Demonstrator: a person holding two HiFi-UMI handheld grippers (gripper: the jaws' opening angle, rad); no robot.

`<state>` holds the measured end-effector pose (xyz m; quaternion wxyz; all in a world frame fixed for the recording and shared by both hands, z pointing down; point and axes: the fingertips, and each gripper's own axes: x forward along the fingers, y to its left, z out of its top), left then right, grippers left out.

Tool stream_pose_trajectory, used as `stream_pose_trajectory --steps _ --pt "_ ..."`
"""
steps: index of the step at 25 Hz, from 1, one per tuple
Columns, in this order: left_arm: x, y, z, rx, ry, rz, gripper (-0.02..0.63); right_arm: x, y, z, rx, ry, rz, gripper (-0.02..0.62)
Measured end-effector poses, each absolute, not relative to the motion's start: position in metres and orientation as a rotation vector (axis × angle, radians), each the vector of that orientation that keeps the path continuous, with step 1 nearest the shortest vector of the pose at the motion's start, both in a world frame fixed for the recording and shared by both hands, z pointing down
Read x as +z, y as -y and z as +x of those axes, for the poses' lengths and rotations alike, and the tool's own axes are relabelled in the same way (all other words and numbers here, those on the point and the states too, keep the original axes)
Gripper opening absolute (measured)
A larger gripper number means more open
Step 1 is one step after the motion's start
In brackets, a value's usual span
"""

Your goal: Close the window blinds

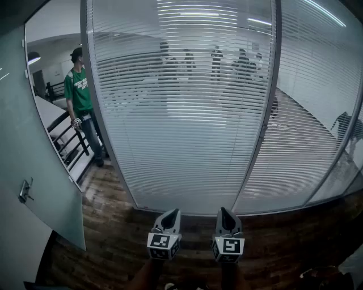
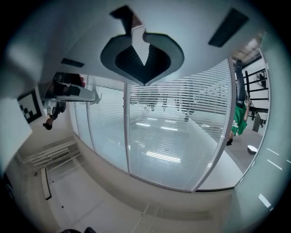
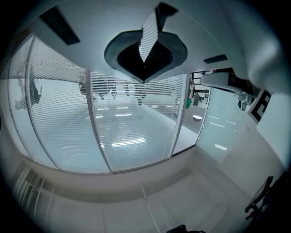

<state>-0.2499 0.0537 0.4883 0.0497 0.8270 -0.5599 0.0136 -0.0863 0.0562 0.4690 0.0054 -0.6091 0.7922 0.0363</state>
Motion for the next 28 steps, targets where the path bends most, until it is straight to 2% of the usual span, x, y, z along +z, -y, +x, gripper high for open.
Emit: stream_pose_trajectory --steps 28 --pt "0.483 -0.032 -0.215 0.061 1.683 2.604 -0.005 0.467 -0.042 -0.055 0.1 -2.421 -1.952 0.003"
